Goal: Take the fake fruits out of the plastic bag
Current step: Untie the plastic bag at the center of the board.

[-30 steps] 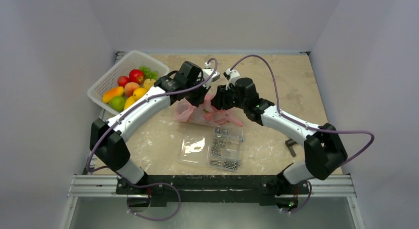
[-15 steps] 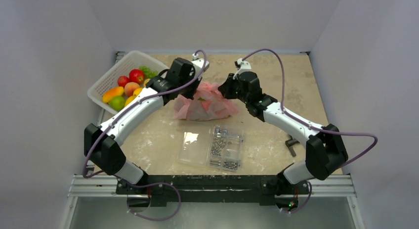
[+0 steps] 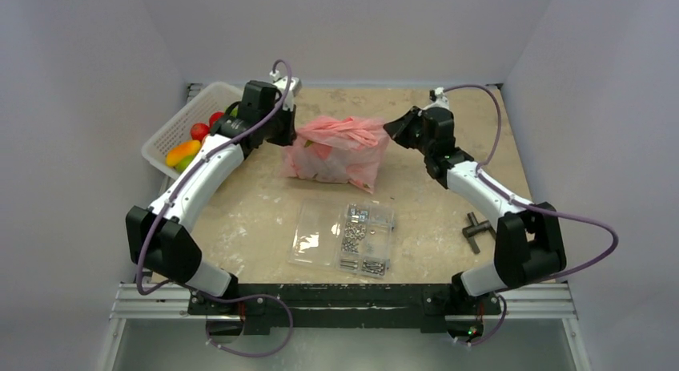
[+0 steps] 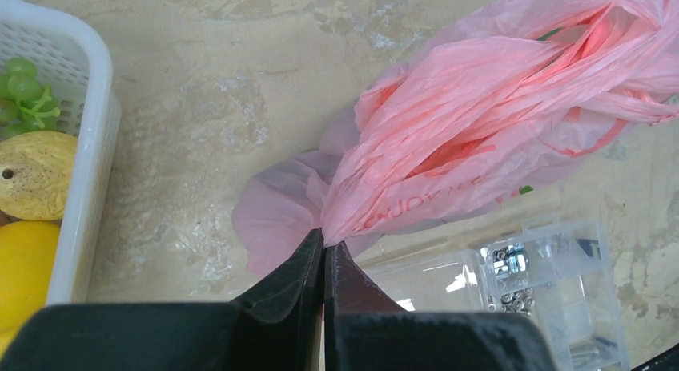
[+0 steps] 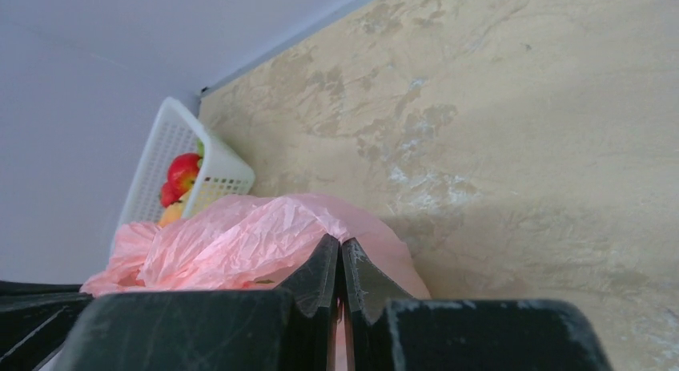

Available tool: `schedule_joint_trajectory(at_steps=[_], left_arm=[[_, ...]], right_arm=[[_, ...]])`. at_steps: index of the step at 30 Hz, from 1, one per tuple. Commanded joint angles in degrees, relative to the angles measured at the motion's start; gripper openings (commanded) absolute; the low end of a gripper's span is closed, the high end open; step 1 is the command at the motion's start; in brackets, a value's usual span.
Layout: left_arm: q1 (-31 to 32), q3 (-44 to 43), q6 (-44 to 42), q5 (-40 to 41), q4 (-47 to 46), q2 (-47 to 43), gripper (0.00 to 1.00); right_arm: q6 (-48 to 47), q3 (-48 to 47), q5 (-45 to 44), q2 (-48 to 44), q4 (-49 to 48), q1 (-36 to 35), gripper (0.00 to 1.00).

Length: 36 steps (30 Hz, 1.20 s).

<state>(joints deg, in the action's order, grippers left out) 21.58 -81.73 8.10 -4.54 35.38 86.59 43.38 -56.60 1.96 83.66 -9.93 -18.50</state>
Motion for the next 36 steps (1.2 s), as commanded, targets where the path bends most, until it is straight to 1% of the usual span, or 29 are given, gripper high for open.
schedule_joint_trajectory(at_steps=[1, 4, 6, 9, 12, 14, 15, 16, 17, 18, 20, 21, 24, 26, 28, 32, 35, 36], left_arm=[[-3.1, 0.2, 2.3, -3.0, -2.7, -4.0, 0.00], [-6.0, 0.7, 4.8, -7.9, -4.1, -4.7, 0.00], [-7.3, 1.5, 5.4, -10.0, -5.1, -5.0, 0.00], [-8.5, 1.2, 6.5, -14.4, -5.8, -3.9, 0.00], [-9.8, 0.7, 8.8, -19.5, -6.5, -1.8, 0.00], [-10.1, 0.4, 8.7, -20.5, -6.2, -1.0, 0.00], [-10.1, 0.2, 8.1, -20.3, -5.8, -1.0, 0.02], [-10.1, 0.2, 7.6, -19.6, -5.5, -1.2, 0.12], [-10.1, 0.4, 7.0, -18.9, -5.5, -1.8, 0.27], [-10.1, 0.7, 6.4, -18.3, -5.9, -2.6, 0.39], [-10.2, 1.6, 5.4, -18.6, -7.0, -4.1, 0.54], [-10.2, 1.8, 5.2, -19.1, -7.3, -4.6, 0.59], [-10.0, 2.2, 3.9, -21.3, -8.0, -4.9, 0.68], [-9.4, 1.3, 2.2, -20.7, -7.1, -3.8, 0.73], [-8.7, -0.1, 0.6, -20.1, -5.4, -2.3, 0.74], [-6.1, -0.8, -1.8, -22.4, -4.4, -0.6, 0.74], [-2.1, -0.8, -3.8, -19.0, -3.3, 0.4, 0.77], [-1.3, -0.8, -3.7, -16.8, -3.2, 1.1, 0.75]], right_arm=[[4.7, 1.2, 8.9, 1.0, -8.7, 2.6, 0.00], [4.1, 1.8, 14.0, 2.5, -13.2, 4.1, 0.00], [0.8, 0.6, 15.8, 3.3, -13.3, 5.0, 0.00], [-6.9, -6.0, 16.4, 5.7, -7.3, 5.1, 0.00], [-10.8, -13.2, 19.5, 8.9, -3.2, 5.8, 0.00], [-13.3, -16.5, 22.0, 10.7, -0.9, 5.8, 0.00], [-14.3, -17.7, 23.0, 11.2, -0.2, 5.8, 0.00], [-14.7, -18.2, 24.8, 11.8, -0.1, 5.5, 0.00], [-14.8, -18.3, 26.4, 12.3, -0.5, 5.3, 0.00], [-14.9, -18.2, 27.8, 12.6, -1.0, 5.2, 0.00], [-15.0, -17.3, 29.9, 13.3, -2.0, 5.2, 0.00], [-15.2, -16.6, 30.8, 13.3, -2.8, 5.3, 0.00], [-15.8, -14.6, 32.3, 13.1, -4.6, 5.0, 0.00], [-16.7, -14.4, 34.2, 13.0, -4.8, 4.8, 0.00], [-17.6, -14.4, 34.5, 12.6, -4.1, 4.5, 0.00], [-17.5, -11.6, 33.6, 10.3, -5.1, 4.3, 0.00], [-17.4, -10.7, 34.4, 10.0, -5.2, 4.1, 0.00], [-17.4, -10.6, 34.6, 10.1, -5.1, 4.0, 0.00]])
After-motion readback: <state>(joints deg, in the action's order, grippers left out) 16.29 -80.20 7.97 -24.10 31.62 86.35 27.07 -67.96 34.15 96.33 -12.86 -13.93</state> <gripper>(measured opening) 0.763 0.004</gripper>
